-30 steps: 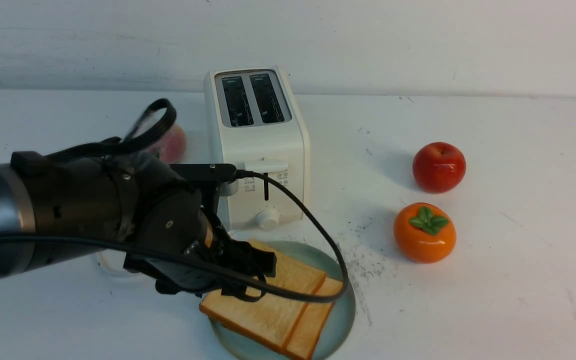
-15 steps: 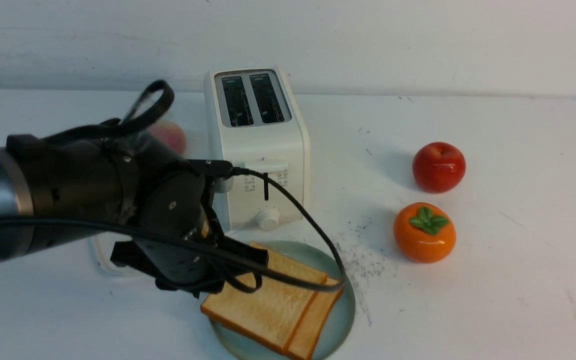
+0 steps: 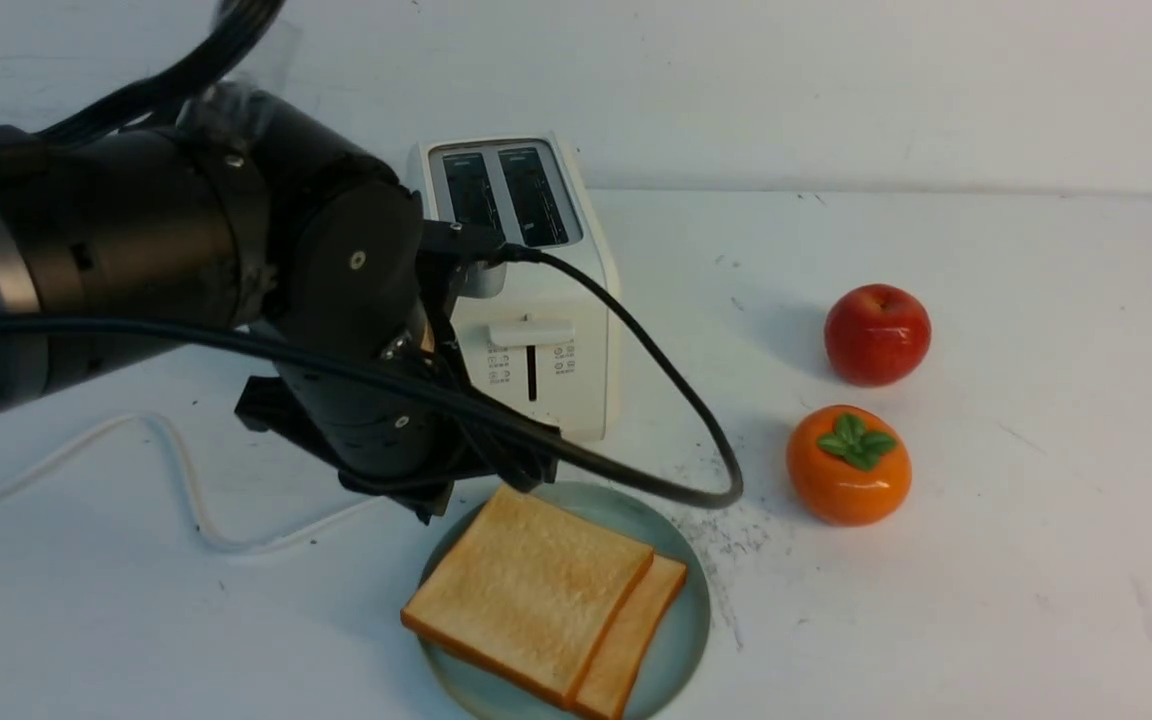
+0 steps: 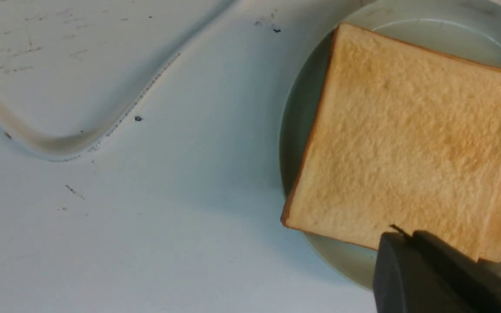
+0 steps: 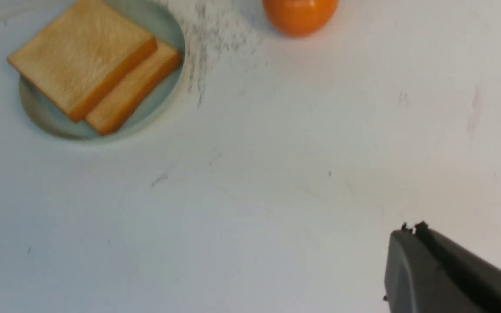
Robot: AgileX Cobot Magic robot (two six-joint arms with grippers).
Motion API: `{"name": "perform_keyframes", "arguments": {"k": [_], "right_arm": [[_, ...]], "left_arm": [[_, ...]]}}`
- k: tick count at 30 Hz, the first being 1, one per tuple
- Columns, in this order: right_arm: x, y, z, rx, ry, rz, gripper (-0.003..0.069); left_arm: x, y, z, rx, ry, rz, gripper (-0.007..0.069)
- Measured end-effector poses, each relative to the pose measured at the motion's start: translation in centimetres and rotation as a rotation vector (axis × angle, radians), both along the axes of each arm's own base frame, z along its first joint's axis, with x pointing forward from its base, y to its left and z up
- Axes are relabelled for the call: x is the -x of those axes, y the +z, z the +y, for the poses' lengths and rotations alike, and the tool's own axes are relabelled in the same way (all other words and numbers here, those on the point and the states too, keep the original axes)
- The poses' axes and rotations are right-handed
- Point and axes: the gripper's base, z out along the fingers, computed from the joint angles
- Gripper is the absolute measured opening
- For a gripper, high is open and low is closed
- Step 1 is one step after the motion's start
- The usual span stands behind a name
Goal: Take toasted bread from bread machine on white table place on plate.
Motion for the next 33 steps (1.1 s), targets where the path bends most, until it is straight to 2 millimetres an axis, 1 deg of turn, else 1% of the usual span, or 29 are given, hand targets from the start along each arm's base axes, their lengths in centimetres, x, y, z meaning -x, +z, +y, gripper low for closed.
{"name": "perform_keyframes", "arguments": {"k": [1,4,5,6,7,9,16,33], "right_arm": [[-0.6,-0.9,0.0,-0.021,-0.018,-0.071,-0.0018],[-2.0,-2.5,0.1,-0.056,-0.051,-0.19,-0.0017],[-2.1,-2.8,0.1,-0.057,-0.054,-0.192,-0.0016],[-2.7,-3.3,0.1,-0.069,-0.067,-0.238,-0.0016],[-3.0,-3.6,0.0,-0.08,-0.078,-0.283,-0.0016],[-3.3,-3.8,0.0,-0.088,-0.087,-0.318,-0.0014],[-3.4,-3.7,0.0,-0.097,-0.094,-0.355,-0.0008],[-3.4,-3.7,0.0,-0.098,-0.094,-0.354,0.0003]], "left_arm": [[0.0,0.0,0.0,-0.001,-0.003,0.0,-0.0014],[0.0,0.0,0.0,-0.002,-0.006,-0.001,-0.0014],[0.0,0.0,0.0,-0.002,-0.006,-0.001,-0.0014],[0.0,0.0,0.0,-0.003,-0.006,-0.001,-0.0014],[0.0,0.0,0.0,-0.004,-0.009,-0.001,-0.0014],[0.0,0.0,0.0,-0.011,-0.022,-0.002,-0.0014],[0.2,-0.1,0.4,-0.072,-0.068,0.019,-0.0014],[0.2,-0.1,0.4,-0.077,-0.07,0.02,-0.0014]]}}
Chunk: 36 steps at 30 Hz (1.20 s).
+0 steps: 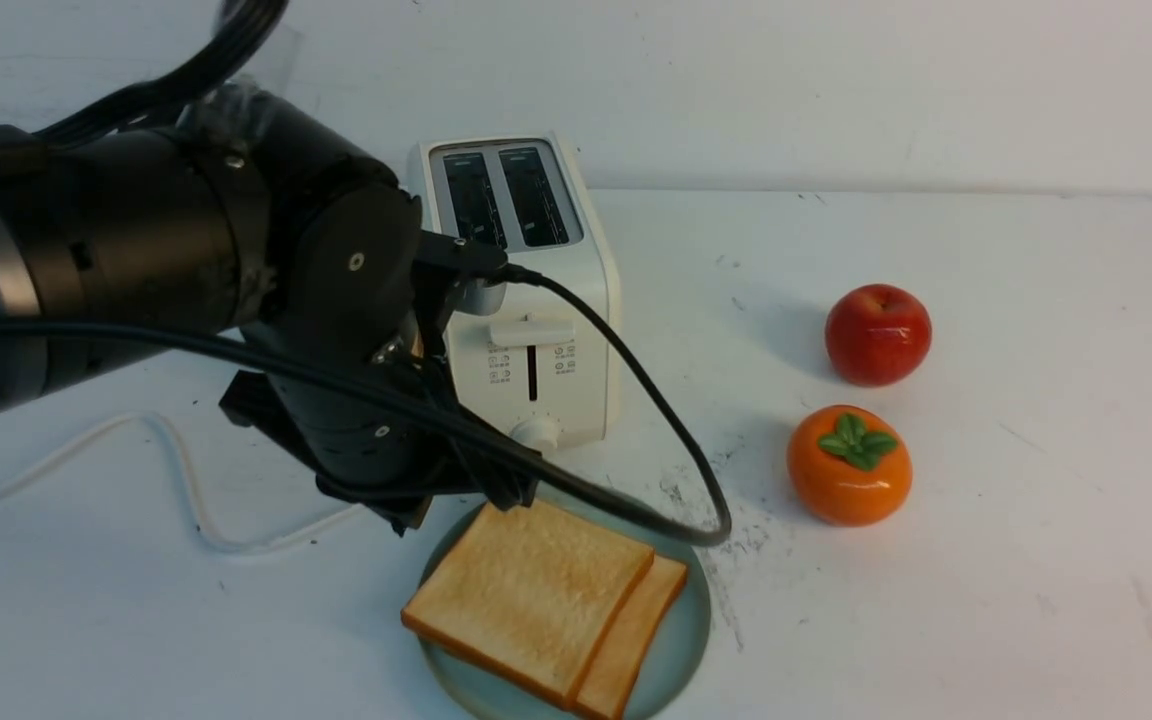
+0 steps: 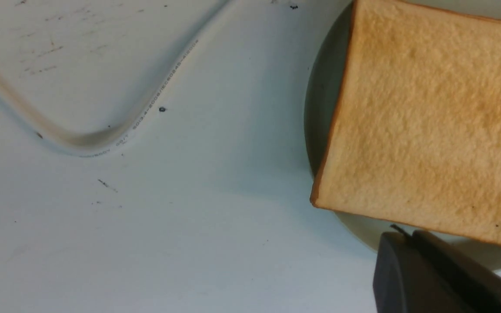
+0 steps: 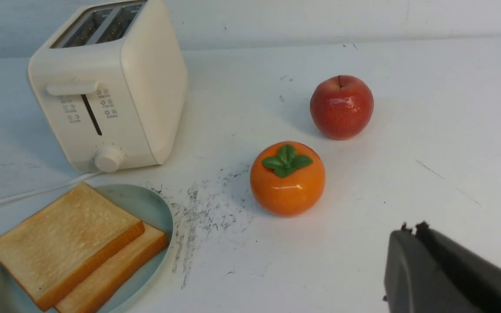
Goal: Take toasted bread from bread machine on white table place on plate.
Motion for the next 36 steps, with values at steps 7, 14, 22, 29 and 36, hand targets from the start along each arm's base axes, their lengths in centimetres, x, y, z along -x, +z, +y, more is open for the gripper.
{"name": "perform_keyframes", "arguments": {"k": [7,14,22,29,36], "right_arm": [[0.5,-2.1,-0.1,0.0,-0.005,0.002,0.0009],[1.4,-6.8,-0.9,0.009,-0.114,0.016,0.0011],[1.4,-10.0,-1.6,0.094,-0.195,0.06,0.0015],[1.4,-10.0,-1.6,0.112,-0.197,0.059,0.0023],[1.4,-10.0,-1.6,0.114,-0.197,0.058,0.003]], "left_arm": [[0.0,0.0,0.0,0.0,0.0,0.0,-0.0014],[0.0,0.0,0.0,0.001,0.0,0.0,-0.0013],[0.1,0.8,0.1,-0.019,0.009,0.022,-0.0013],[0.4,4.0,0.6,-0.064,-0.016,0.024,-0.0013],[3.5,8.9,2.8,-0.021,-0.118,-0.111,-0.0013]]}}
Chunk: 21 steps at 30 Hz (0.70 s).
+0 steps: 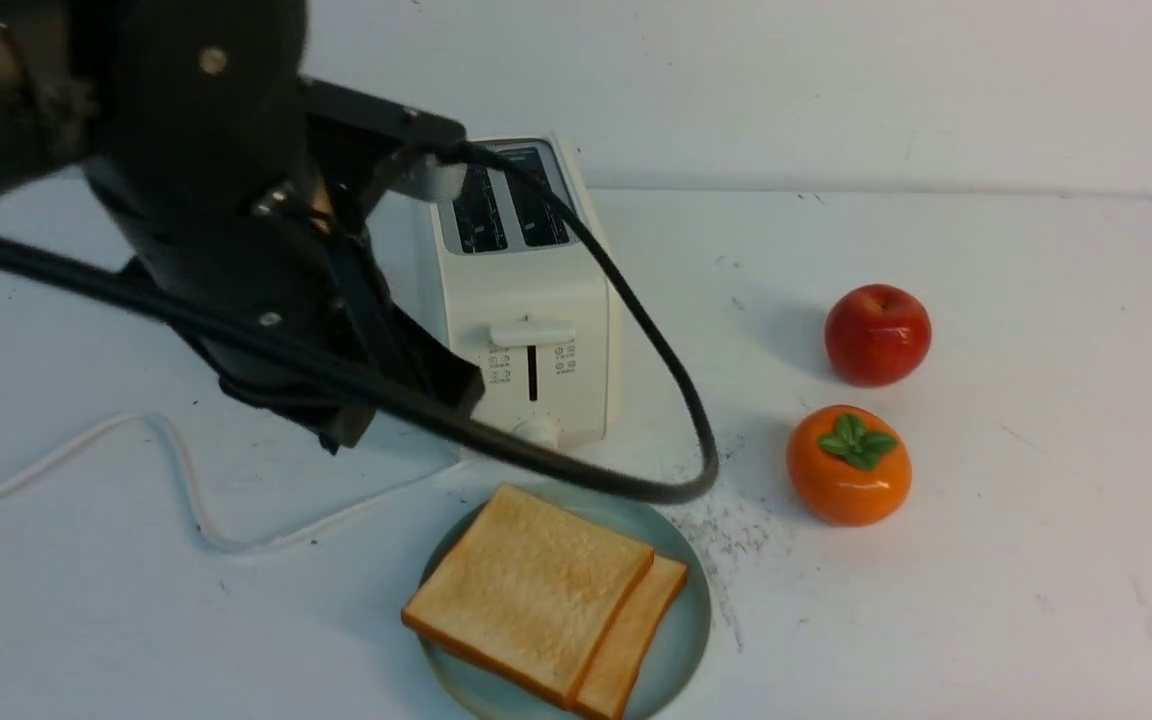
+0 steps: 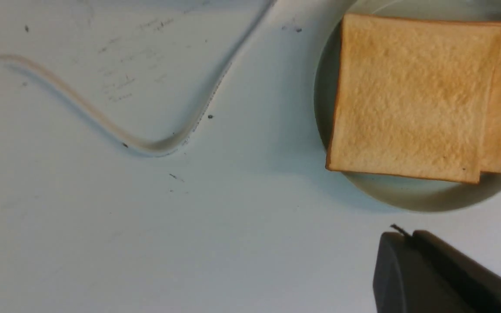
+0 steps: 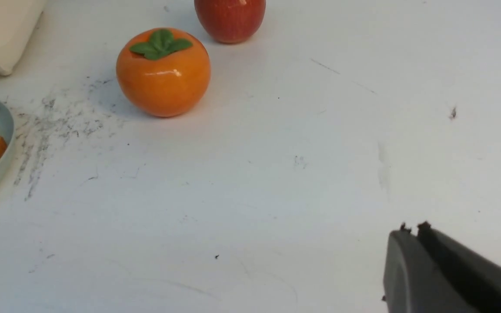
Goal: Take toasted bread from bread machine on white table place on plate.
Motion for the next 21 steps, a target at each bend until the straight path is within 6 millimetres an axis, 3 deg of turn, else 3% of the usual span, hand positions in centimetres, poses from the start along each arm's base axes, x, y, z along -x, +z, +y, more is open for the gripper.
{"name": "perform_keyframes", "arguments": {"k": [3,4,6,8,9,12,13,14,15,17,18,21], "right_arm": [[0.0,0.0,0.0,0.001,0.0,0.0,0.0034],[0.0,0.0,0.0,0.001,0.0,0.0,0.0034],[0.0,0.0,0.0,0.001,0.0,0.001,0.0039],[0.0,0.0,0.0,0.001,0.0,0.001,0.0041],[0.0,0.0,0.0,0.001,0.0,0.001,0.0042],[0.0,0.0,0.0,0.001,0.0,0.001,0.0042],[0.0,0.0,0.0,0.001,0.0,0.001,0.0043],[0.0,0.0,0.0,0.002,0.0,0.001,0.0043],[0.0,0.0,0.0,0.002,0.0,0.001,0.0044],[0.0,0.0,0.0,0.002,0.0,0.001,0.0044],[0.0,0.0,0.0,0.002,0.0,0.001,0.0047],[0.0,0.0,0.0,0.002,0.0,0.001,0.0051]], "left_arm": [[2.3,2.6,1.6,0.048,-0.011,-0.079,-0.0013],[2.5,2.6,1.8,0.05,-0.011,-0.082,-0.0013],[5.6,3.5,3.9,0.091,-0.005,-0.121,-0.0013],[7.0,3.3,4.8,0.103,-0.004,-0.125,-0.0013],[8.7,2.9,5.8,0.121,-0.003,-0.126,-0.0013],[11.7,0.2,7.4,0.185,-0.021,-0.133,-0.0013],[12.4,-1.7,7.6,0.22,-0.031,-0.135,-0.0012],[13.0,-1.8,7.8,0.262,-0.037,-0.17,-0.0012],[13.7,-3.8,8.0,0.321,-0.043,-0.183,-0.0012],[14.2,-5.3,8.1,0.377,-0.045,-0.224,-0.0012],[14.7,-7.1,8.1,0.487,-0.034,-0.281,-0.0012],[15.3,-9.7,8.2,0.66,0.019,-0.335,-0.0012]]}}
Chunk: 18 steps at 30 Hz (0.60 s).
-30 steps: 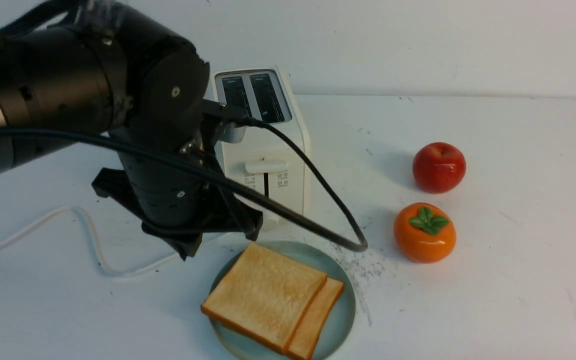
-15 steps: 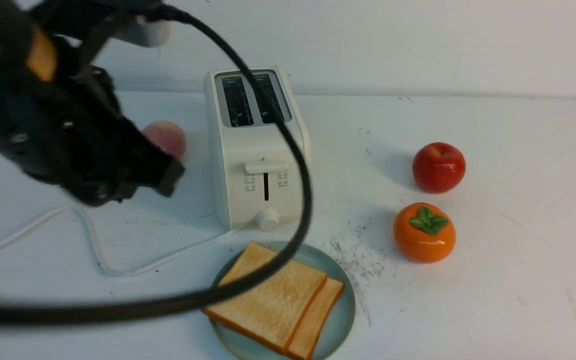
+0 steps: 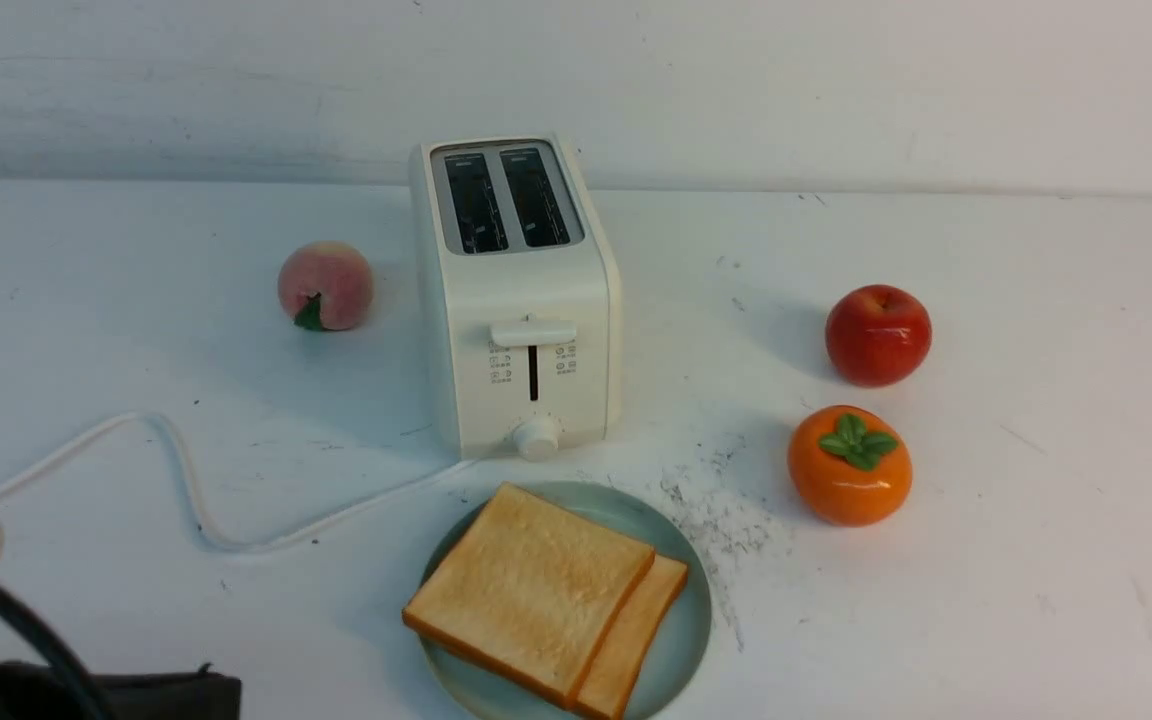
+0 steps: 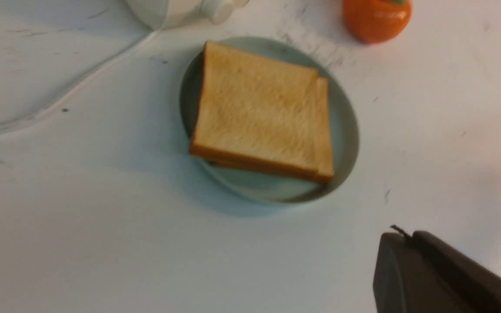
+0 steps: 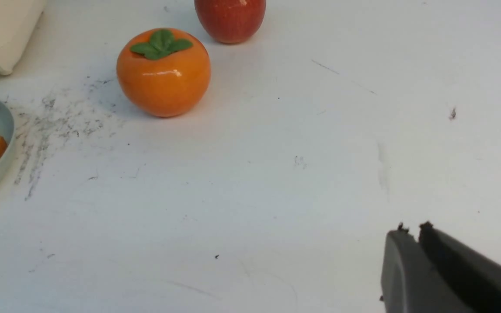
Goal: Take toasted bread from bread machine on white table place on plate.
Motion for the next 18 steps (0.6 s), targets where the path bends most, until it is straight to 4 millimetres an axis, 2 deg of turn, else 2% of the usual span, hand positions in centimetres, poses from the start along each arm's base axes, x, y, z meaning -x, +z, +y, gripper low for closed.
{"name": "perform_keyframes", "arguments": {"k": [1,4,7,18], "right_arm": [[0.0,0.0,0.0,0.0,0.0,0.0,0.0051],[0.0,0.0,0.0,0.0,0.0,0.0,0.0057],[0.0,0.0,0.0,0.0,0.0,0.0,0.0062],[0.0,0.0,0.0,0.001,0.0,0.0,0.0079]], "left_arm": [[-0.05,-0.18,-0.01,0.005,0.003,-0.004,-0.0012],[0.12,-1.06,0.25,0.224,0.072,-0.072,-0.0006],[-0.01,-1.02,0.37,0.3,0.103,-0.095,-0.0003],[-0.1,-0.84,0.4,0.335,0.118,-0.104,0.0003]]}}
